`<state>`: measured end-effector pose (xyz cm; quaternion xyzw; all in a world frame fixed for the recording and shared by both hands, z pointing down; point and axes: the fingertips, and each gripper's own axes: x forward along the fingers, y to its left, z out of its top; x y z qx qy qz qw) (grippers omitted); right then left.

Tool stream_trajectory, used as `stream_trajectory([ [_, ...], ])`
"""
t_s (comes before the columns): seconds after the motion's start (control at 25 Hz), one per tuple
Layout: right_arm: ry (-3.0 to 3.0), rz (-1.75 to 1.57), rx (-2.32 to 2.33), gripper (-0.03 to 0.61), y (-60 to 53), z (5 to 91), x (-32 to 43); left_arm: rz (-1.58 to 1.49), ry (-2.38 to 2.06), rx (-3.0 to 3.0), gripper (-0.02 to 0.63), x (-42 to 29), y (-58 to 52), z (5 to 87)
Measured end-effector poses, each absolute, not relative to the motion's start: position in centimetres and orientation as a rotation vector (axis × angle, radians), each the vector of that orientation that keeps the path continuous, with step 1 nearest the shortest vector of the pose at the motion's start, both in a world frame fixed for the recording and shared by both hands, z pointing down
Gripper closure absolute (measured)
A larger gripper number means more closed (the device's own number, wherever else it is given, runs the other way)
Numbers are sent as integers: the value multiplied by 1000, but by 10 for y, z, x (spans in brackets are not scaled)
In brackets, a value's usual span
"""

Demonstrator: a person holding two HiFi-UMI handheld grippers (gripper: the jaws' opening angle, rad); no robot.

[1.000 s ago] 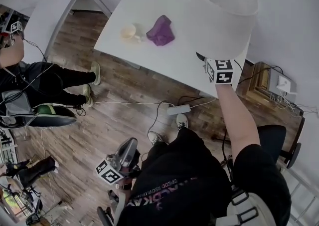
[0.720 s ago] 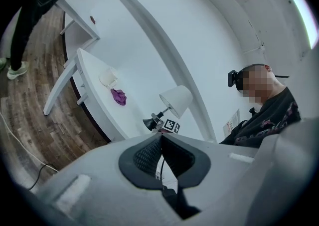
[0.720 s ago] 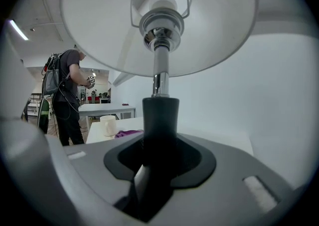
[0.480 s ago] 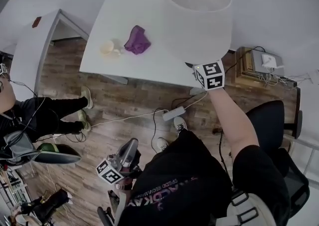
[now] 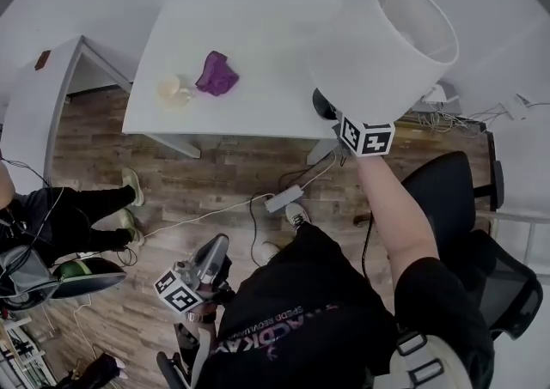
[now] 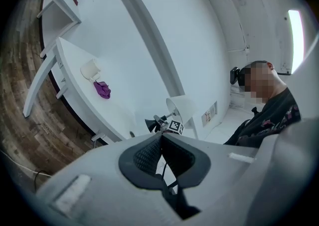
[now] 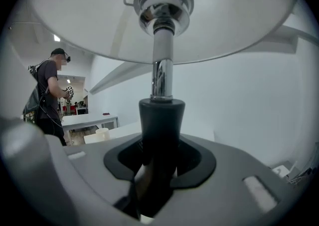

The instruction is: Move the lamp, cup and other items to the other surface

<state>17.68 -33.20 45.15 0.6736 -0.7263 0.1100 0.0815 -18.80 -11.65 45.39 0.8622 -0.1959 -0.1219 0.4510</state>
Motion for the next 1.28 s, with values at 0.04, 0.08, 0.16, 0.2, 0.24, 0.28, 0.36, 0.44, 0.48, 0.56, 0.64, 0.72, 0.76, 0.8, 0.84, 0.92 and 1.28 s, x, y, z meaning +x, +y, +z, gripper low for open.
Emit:
stream_trajectory([
  [0.04,-2162,335,2033,428,-325,450,181,-298,-472,2134,618,-188,-114,455],
  [0.08,-2151,343,2053,428,-318,449,186,-296,-459,2133,618,-188,-111,457],
  [0.16,-2124,369,2088,428,-304,448,193,-294,-434,2128,618,-189,-105,460],
  [0.2,-2110,378,2102,428,-297,447,196,-292,-422,2127,618,-190,-102,461],
  [0.24,-2097,383,2116,428,-290,446,198,-288,-408,2128,618,-190,-99,462],
  [0.28,-2084,385,2127,428,-282,445,200,-286,-394,2129,618,-190,-95,462],
  [0.36,-2058,383,2149,428,-265,442,205,-282,-364,2138,618,-190,-90,460],
  [0.44,-2034,372,2171,428,-249,437,209,-277,-334,2152,618,-190,-85,457],
  [0.48,-2023,364,2183,428,-241,434,211,-274,-320,2159,618,-190,-82,456],
  [0.56,-2003,351,2213,428,-226,427,216,-264,-296,2169,618,-191,-78,454],
  [0.64,-1982,342,2247,428,-212,422,222,-250,-274,2178,618,-192,-73,453],
  [0.72,-1955,337,2281,428,-196,418,230,-237,-252,2181,618,-194,-69,454],
  [0.76,-1939,335,2297,428,-188,416,233,-231,-240,2181,618,-195,-67,455],
  [0.8,-1923,334,2312,428,-180,414,237,-226,-228,2179,618,-195,-65,455],
  [0.84,-1905,334,2327,428,-172,412,241,-220,-215,2177,618,-195,-63,456],
  [0.92,-1872,335,2351,428,-155,410,249,-206,-184,2173,618,-192,-59,459],
  [1.28,-1717,316,2451,428,-85,395,289,-165,-22,2164,618,-156,-40,459],
])
